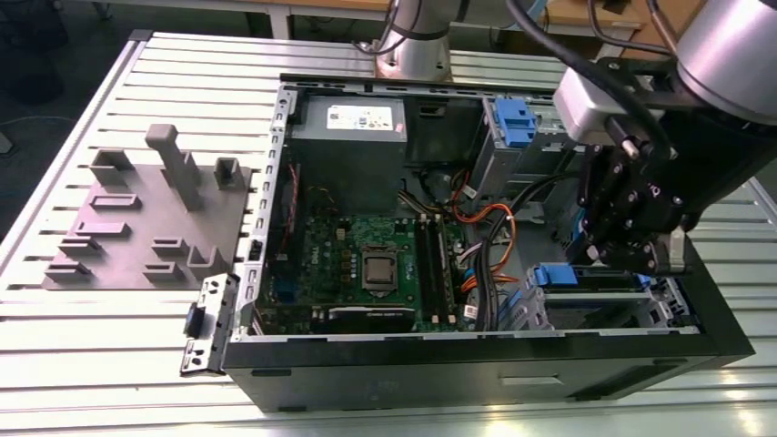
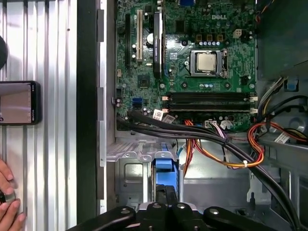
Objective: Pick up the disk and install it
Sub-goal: 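Insert the disk into the insertion slot, then insert the first disk wire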
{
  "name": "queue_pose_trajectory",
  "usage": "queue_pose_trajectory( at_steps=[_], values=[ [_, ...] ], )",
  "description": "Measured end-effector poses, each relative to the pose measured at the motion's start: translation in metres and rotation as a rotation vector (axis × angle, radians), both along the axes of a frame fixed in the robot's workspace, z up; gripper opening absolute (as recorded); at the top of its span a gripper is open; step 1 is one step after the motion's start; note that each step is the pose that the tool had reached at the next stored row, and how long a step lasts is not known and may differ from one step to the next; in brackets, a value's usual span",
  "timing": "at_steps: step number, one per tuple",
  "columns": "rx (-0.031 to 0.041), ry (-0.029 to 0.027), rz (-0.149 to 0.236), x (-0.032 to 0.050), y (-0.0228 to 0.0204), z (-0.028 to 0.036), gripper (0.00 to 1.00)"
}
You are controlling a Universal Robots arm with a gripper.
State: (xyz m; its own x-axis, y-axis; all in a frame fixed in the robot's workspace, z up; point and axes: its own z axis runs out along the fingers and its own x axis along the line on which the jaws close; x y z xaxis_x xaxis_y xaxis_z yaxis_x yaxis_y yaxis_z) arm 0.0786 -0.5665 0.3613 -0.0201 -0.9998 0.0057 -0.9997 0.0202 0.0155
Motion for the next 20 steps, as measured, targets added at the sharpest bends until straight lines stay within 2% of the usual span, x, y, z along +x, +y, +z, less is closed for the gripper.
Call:
queue_pose_trajectory(
  at_steps=[3, 20],
  values=[
    [0.0006, 0.0001, 0.000, 0.0000, 0.0000, -0.0040, 0.11],
    [0.0012, 0.0003, -0.001, 0.0021, 0.0000, -0.0052, 0.11]
  ],
)
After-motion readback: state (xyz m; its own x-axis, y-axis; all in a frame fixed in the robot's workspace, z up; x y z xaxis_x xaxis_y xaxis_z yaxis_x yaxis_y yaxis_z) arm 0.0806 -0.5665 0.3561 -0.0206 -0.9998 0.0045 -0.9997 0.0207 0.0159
